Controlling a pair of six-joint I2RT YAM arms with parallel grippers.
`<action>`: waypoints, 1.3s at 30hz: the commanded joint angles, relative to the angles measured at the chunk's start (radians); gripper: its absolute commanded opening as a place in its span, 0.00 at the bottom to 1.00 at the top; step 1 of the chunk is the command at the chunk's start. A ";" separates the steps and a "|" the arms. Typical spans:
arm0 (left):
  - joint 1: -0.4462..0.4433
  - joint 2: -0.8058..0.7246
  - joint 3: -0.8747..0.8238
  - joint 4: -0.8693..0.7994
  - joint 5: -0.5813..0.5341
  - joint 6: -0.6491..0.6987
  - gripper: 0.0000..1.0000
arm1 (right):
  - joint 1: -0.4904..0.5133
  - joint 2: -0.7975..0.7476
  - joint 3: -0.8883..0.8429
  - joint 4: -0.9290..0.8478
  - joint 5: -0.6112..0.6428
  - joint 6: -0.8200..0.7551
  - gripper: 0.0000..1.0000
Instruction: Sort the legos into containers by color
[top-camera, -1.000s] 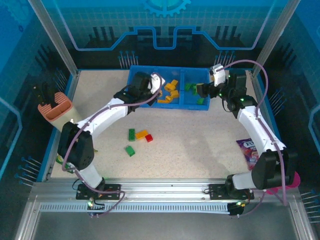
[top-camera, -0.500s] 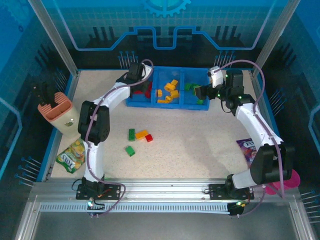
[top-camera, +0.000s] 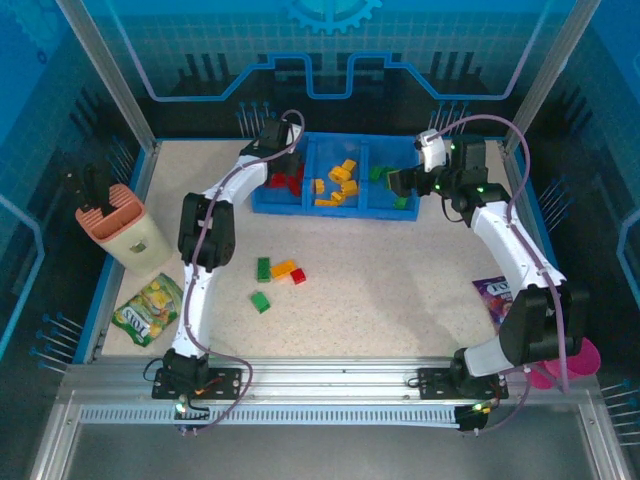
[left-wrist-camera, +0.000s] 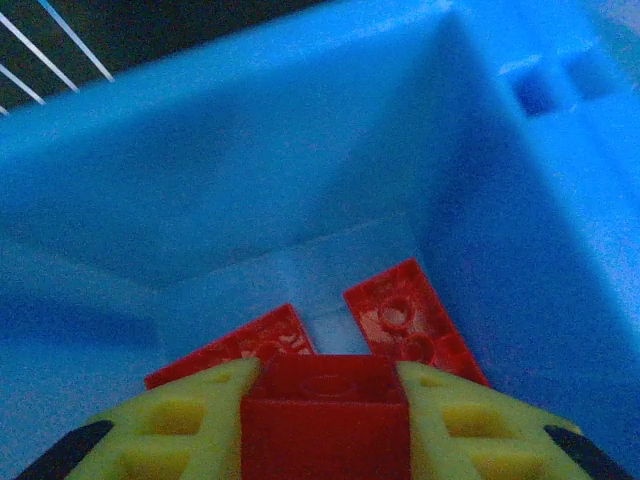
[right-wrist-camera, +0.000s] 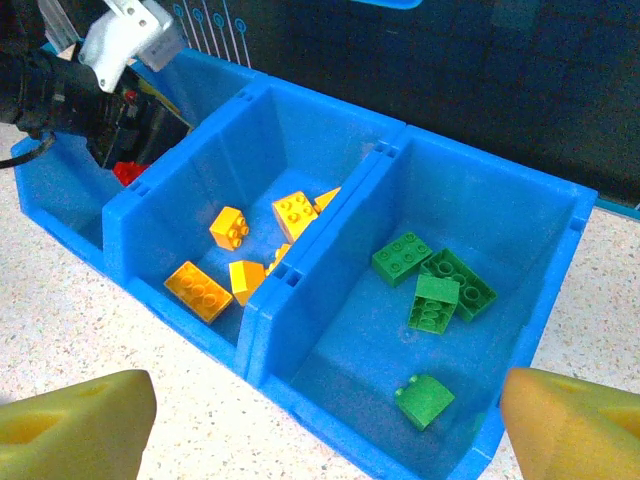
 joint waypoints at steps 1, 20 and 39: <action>0.008 0.005 0.045 -0.028 0.023 -0.029 0.25 | 0.011 0.013 0.033 -0.025 -0.020 -0.010 0.91; 0.004 -0.416 -0.318 -0.074 0.000 -0.123 0.58 | 0.038 0.015 0.033 -0.025 -0.052 0.001 0.93; -0.397 -0.940 -0.911 -0.393 -0.169 -1.078 0.54 | 0.038 0.039 0.056 -0.030 -0.069 0.043 0.93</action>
